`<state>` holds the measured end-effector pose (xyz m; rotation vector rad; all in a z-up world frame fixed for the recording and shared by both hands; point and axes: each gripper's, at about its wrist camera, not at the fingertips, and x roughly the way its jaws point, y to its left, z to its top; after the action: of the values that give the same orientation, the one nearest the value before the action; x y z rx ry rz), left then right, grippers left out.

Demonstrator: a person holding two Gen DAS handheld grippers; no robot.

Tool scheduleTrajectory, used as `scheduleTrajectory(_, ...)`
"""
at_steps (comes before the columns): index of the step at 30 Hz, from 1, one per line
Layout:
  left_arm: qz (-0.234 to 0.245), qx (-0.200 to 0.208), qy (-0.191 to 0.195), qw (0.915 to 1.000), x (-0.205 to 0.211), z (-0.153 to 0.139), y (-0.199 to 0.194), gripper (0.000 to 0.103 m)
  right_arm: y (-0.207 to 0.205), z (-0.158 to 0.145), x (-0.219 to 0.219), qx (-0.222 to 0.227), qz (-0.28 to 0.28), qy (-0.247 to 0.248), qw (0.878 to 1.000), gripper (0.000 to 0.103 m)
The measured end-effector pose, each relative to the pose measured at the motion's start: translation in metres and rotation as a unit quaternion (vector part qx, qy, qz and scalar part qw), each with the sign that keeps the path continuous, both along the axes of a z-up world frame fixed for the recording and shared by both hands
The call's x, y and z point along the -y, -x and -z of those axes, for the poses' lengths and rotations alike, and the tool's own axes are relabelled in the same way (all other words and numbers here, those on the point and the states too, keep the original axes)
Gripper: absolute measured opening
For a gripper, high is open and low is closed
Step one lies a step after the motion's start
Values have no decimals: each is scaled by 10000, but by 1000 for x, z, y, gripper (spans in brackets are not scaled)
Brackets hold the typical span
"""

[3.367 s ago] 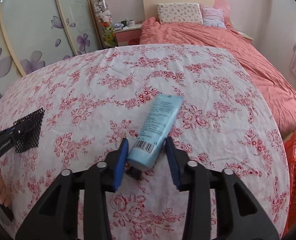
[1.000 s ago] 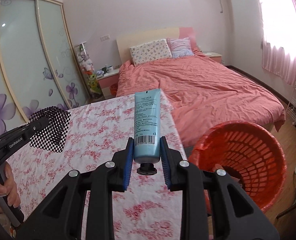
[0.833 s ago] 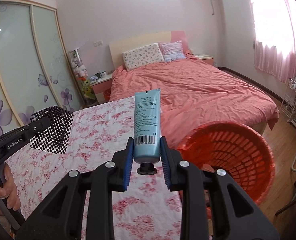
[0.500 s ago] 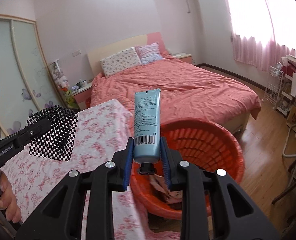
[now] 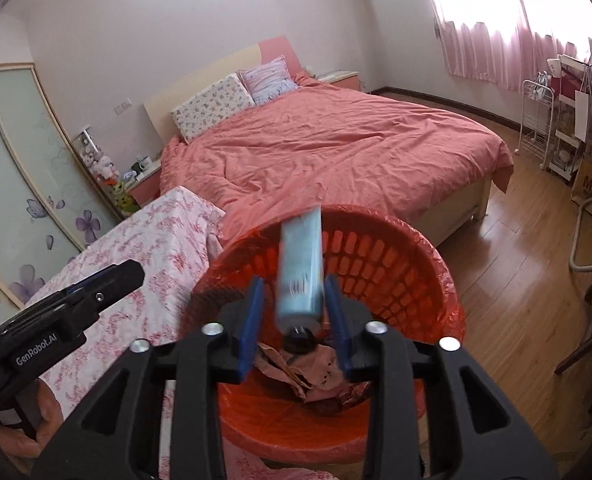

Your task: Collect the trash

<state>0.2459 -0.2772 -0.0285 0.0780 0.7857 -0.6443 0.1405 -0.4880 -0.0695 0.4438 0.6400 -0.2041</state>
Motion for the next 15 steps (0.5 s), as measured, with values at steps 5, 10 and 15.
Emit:
scheduleTrajectory(5,-222,300,-198,9991,-34,-3,9,49,23,-11,-11,228,90,181,9995,62)
scheduleTrajectory(10,-557,781,-213,9952,-85,-18,43,70,50,-36,-35,610,194,668,9957,87)
scheduleTrajectory(15,-982,1192,-243,9877,-139,-33,83,89,79,-56,-71,904,314,1093,9894,101)
